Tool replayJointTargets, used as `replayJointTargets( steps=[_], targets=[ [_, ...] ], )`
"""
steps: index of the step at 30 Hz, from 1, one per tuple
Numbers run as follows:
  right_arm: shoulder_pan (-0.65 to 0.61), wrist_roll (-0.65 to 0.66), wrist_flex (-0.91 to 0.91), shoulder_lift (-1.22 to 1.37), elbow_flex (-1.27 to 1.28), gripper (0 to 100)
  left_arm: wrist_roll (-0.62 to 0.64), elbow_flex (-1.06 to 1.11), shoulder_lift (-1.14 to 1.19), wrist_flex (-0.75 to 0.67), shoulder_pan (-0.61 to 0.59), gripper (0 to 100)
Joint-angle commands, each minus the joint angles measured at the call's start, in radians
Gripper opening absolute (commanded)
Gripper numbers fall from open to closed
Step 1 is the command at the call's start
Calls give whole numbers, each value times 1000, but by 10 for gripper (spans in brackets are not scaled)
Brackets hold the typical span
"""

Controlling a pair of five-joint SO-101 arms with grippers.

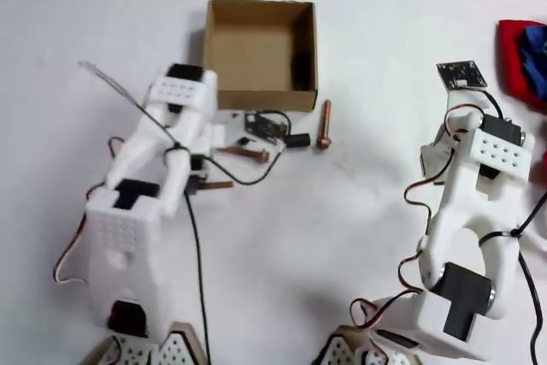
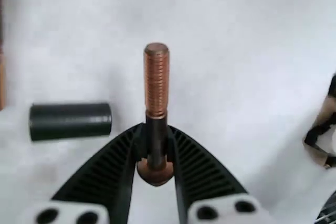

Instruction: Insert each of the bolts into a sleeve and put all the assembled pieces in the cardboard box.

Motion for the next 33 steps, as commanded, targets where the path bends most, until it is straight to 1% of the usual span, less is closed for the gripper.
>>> replayJointTargets(
  steps=[1,4,9,13,16,20,21,24,27,29,33],
  targets=[
    [-18,8,-8,-56,-8,20,-226,-21,-72,6,-71,24],
    [-12,8,-8,-56,-8,20,-252,-54,-72,6,-121,24],
    [-18,8,-8,-56,-8,20,-259,-64,-69,2,-166,24],
    [-18,8,-8,-56,-8,20,-259,-64,-69,-86,-253,24],
    [-18,8,-8,-56,-8,20,-259,-53,-60,-84,-259,24],
    [-18,8,-8,-56,-8,20,-250,-54,14,-92,-227,24],
    [-18,8,-8,-56,-8,20,-238,-56,41,-92,-218,24],
    [-18,8,-8,-56,-8,20,-149,-62,100,-94,-193,24],
    [-15,8,-8,-56,-8,20,-132,-85,118,-86,-176,27],
    [-12,8,-8,-56,-8,20,-118,-114,117,-84,-176,62],
    [-12,8,-8,-56,-8,20,17,-214,112,-58,-199,175]
  ],
)
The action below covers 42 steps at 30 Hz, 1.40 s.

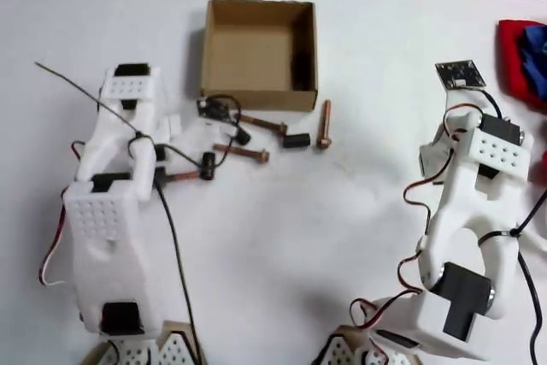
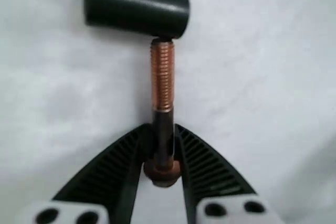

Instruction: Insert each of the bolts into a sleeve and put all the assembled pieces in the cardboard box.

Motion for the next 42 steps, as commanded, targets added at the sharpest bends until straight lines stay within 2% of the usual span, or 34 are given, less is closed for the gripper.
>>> replayJointTargets(
  steps=[1,4,7,9,13,15,17,18,23,27,30,34,42],
  targets=[
    [-7,8,-8,-56,-8,20,35,-125,-12,54,-8,181],
    [-7,8,-8,-56,-8,20,114,-217,-15,107,-12,176],
    [-7,8,-8,-56,-8,20,351,-282,-49,107,-23,176],
    [-7,8,-8,-56,-8,20,640,-302,-83,107,-18,175],
    [-7,8,-8,-56,-8,20,1448,-286,-189,110,-37,136],
    [-8,8,-8,-56,-8,20,1794,-234,-256,109,-29,94],
    [-12,8,-8,-56,-8,20,2045,-157,-321,109,5,60],
    [-13,8,-8,-56,-8,20,2119,-104,-345,107,15,57],
    [-13,8,-12,-56,-8,20,2113,96,-362,75,78,118],
    [-13,8,-13,-56,-8,20,2326,157,-362,75,78,193],
    [-13,8,-13,-56,-8,20,2415,188,-362,72,84,242],
    [-8,8,-12,-56,-8,20,2467,193,-362,72,80,260],
    [-5,8,-8,-56,-8,20,2472,197,-361,72,80,260]
  ],
)
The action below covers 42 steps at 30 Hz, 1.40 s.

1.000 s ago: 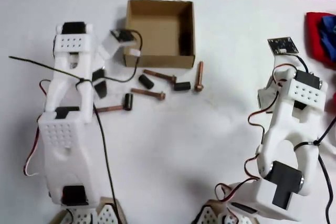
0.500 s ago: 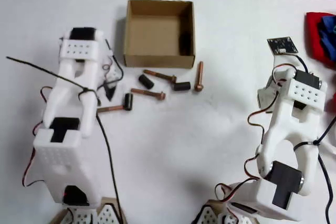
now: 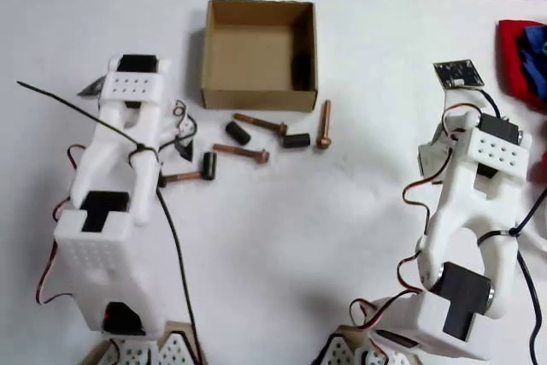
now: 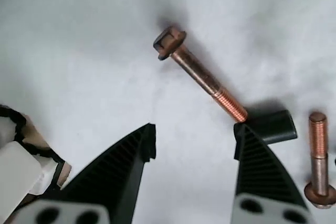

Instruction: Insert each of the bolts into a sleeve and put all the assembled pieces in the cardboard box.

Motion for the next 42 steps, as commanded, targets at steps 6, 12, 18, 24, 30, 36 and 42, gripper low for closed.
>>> replayJointTargets(
  steps=[6,12,18,24,30,36,42],
  targets=[
    [-1,8,-7,-62,-8,20,3,77,0,-60,6,262],
    [1,8,-7,-62,-8,20,3,8,130,-77,-25,262],
    [1,8,-7,-62,-8,20,3,-16,244,-83,-28,261],
    [1,8,-7,-62,-11,20,-176,-15,288,-58,-23,260],
    [1,8,-7,-62,-11,20,-796,-156,296,-26,-38,260],
    [1,8,-7,-64,-9,20,-1114,-332,298,-28,-55,260],
    [1,8,-7,-64,-9,20,-1046,-372,296,-20,-75,260]
  ],
)
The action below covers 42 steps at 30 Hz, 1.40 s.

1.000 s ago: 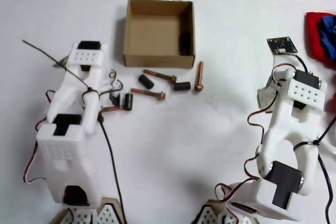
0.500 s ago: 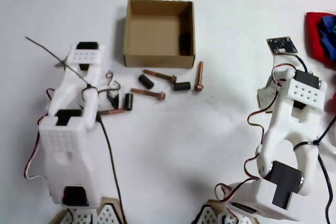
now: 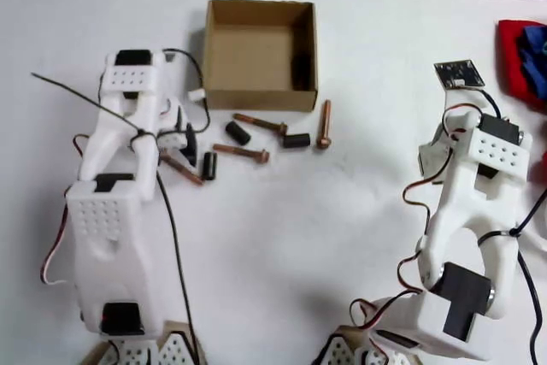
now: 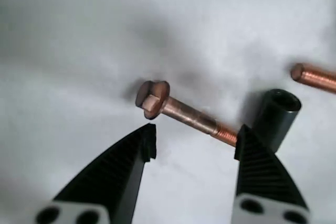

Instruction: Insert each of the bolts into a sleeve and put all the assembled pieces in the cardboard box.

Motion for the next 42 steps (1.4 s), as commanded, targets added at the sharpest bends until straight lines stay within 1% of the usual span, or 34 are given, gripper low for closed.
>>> replayJointTargets(
  steps=[1,3,4,6,8,11,13,14,15,16,18,22,30,35,38,42],
  targets=[
    [1,8,-7,-64,-9,20,-68,-56,-9,18,-11,260],
    [1,8,-7,-64,-9,20,-157,-56,-11,20,-8,260],
    [1,8,-7,-64,-9,20,-167,-54,-9,20,-8,260],
    [1,8,-7,-64,-9,20,-104,-45,-8,26,-14,260],
    [1,8,-7,-64,-9,20,61,-45,-6,43,-11,263],
    [1,8,-7,-64,-9,20,459,-48,-8,40,18,264],
    [1,8,-7,-64,-9,20,692,-50,-6,38,41,260],
    [1,8,-7,-64,-9,20,772,-53,-6,38,58,260],
    [1,8,-7,-64,-9,20,816,-51,-6,38,75,260],
    [1,8,-7,-64,-9,20,835,-47,-6,40,92,260],
    [1,8,-7,-64,-9,20,827,-45,-6,46,112,260],
    [1,8,-7,-64,-9,20,856,-45,-6,40,109,260],
    [1,8,-7,-64,-12,20,856,-45,-9,66,18,260],
    [1,8,-8,-64,-12,20,855,50,-11,64,-3,260],
    [1,8,-10,-64,-12,20,855,90,-6,43,2,260],
    [-1,8,-10,-64,-12,20,855,71,-8,-11,-3,260]
  ],
)
